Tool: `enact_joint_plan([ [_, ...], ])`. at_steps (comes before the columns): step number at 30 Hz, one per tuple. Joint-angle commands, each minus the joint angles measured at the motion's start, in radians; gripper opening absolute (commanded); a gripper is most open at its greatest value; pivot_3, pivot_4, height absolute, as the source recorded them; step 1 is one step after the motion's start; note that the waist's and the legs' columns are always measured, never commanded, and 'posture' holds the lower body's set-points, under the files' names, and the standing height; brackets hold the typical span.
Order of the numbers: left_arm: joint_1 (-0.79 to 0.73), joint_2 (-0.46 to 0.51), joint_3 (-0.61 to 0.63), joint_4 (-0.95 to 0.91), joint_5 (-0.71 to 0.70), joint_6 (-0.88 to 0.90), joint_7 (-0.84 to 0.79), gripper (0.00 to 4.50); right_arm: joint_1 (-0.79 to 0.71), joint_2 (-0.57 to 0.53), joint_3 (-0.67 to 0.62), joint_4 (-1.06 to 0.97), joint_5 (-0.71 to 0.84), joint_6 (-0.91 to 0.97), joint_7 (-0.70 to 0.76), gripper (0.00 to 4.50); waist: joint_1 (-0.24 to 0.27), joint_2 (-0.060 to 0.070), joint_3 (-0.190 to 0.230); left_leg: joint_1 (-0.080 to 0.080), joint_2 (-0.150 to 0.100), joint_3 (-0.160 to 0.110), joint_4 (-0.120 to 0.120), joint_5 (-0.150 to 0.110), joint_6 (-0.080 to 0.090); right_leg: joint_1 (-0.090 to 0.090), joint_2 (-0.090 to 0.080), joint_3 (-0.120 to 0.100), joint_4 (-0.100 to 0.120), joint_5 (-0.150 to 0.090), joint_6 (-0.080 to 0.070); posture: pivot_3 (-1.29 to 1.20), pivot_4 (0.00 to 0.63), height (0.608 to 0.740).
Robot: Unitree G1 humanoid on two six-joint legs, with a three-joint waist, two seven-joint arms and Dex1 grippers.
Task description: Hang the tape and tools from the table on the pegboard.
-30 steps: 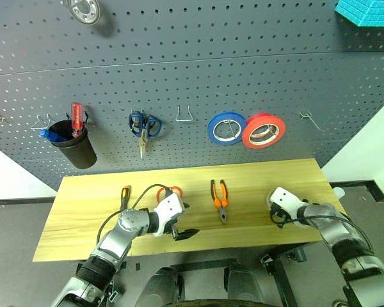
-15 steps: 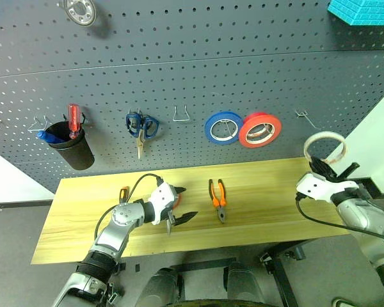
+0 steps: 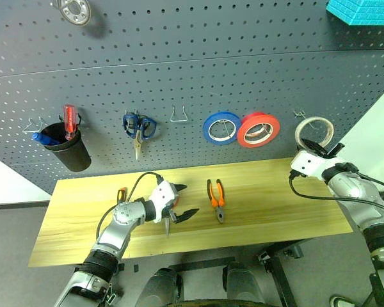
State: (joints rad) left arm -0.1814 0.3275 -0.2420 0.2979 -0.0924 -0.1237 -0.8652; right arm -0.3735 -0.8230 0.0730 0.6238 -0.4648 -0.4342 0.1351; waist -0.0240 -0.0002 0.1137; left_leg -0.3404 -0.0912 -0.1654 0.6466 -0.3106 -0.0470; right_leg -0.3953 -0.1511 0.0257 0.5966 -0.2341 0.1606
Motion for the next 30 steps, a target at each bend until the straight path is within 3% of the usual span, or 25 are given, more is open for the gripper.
enact_joint_plan([
  [1,0.012,0.009,0.023,-0.048,-0.015,-0.010,0.007,4.50,-0.010,-0.019,0.001,-0.050,-0.014,-0.060,-0.036,2.56,0.002,0.000,0.000,0.000,0.000,0.000,0.000,0.000,0.000,0.000,0.000,0.000,0.000,0.000,0.000,-0.06,0.055,0.738],
  [2,0.016,0.013,0.024,-0.053,-0.016,0.002,0.006,4.50,0.012,-0.033,0.002,-0.085,-0.041,-0.088,-0.064,2.88,0.004,0.000,0.000,0.000,0.000,0.000,0.000,0.000,0.000,0.000,0.000,0.000,0.000,0.000,0.000,-0.06,0.056,0.738],
  [5,0.029,0.038,0.031,-0.068,-0.021,0.028,-0.006,4.50,0.101,-0.078,0.013,-0.204,-0.077,-0.190,-0.069,2.88,0.009,0.000,0.000,0.000,0.000,0.000,0.000,0.000,0.000,0.000,0.000,0.000,0.001,0.001,0.000,-0.08,0.066,0.738],
  [9,0.039,0.077,0.048,-0.055,-0.018,0.034,-0.012,4.50,0.241,-0.051,0.075,-0.379,0.134,-0.158,0.200,2.88,0.003,0.000,0.000,0.000,0.001,0.000,0.000,0.000,0.000,0.001,0.001,0.000,0.000,0.000,0.000,-0.11,0.072,0.738],
  [12,0.036,0.103,0.062,-0.032,-0.013,0.055,-0.009,4.50,0.298,0.044,0.107,-0.516,0.307,0.102,0.378,2.88,-0.009,0.000,0.001,0.001,0.001,0.000,0.001,0.000,0.000,0.002,0.001,0.000,0.000,0.001,0.000,-0.12,0.076,0.738],
  [15,0.032,0.134,0.086,-0.003,-0.011,0.074,0.000,4.50,0.304,0.160,0.137,-0.637,0.466,0.456,0.500,3.43,-0.022,0.000,0.001,0.002,0.002,0.000,0.002,0.000,0.000,0.002,0.001,0.000,0.001,0.002,-0.003,-0.13,0.081,0.738],
  [18,0.036,0.161,0.107,0.020,-0.011,0.064,-0.001,4.50,0.261,0.250,0.161,-0.706,0.483,0.785,0.499,4.44,-0.021,-0.001,0.002,0.002,0.003,-0.002,0.003,0.000,0.000,0.002,0.003,0.000,0.002,0.004,-0.005,-0.13,0.082,0.738],
  [24,0.038,0.198,0.128,0.050,-0.002,0.051,0.000,4.50,0.078,0.448,0.222,-0.683,0.500,1.373,0.439,4.44,-0.019,0.000,0.002,0.001,0.003,-0.003,0.002,0.002,-0.003,-0.002,0.004,0.000,0.005,0.005,-0.006,-0.13,0.085,0.738],
  [30,0.017,0.203,0.136,0.085,0.002,0.046,0.005,4.50,-0.078,0.616,0.235,-0.494,0.458,1.507,0.305,4.44,-0.021,0.000,0.002,-0.002,0.003,-0.003,0.001,0.002,-0.004,-0.007,0.004,0.000,0.007,0.006,-0.006,-0.12,0.089,0.738],
])
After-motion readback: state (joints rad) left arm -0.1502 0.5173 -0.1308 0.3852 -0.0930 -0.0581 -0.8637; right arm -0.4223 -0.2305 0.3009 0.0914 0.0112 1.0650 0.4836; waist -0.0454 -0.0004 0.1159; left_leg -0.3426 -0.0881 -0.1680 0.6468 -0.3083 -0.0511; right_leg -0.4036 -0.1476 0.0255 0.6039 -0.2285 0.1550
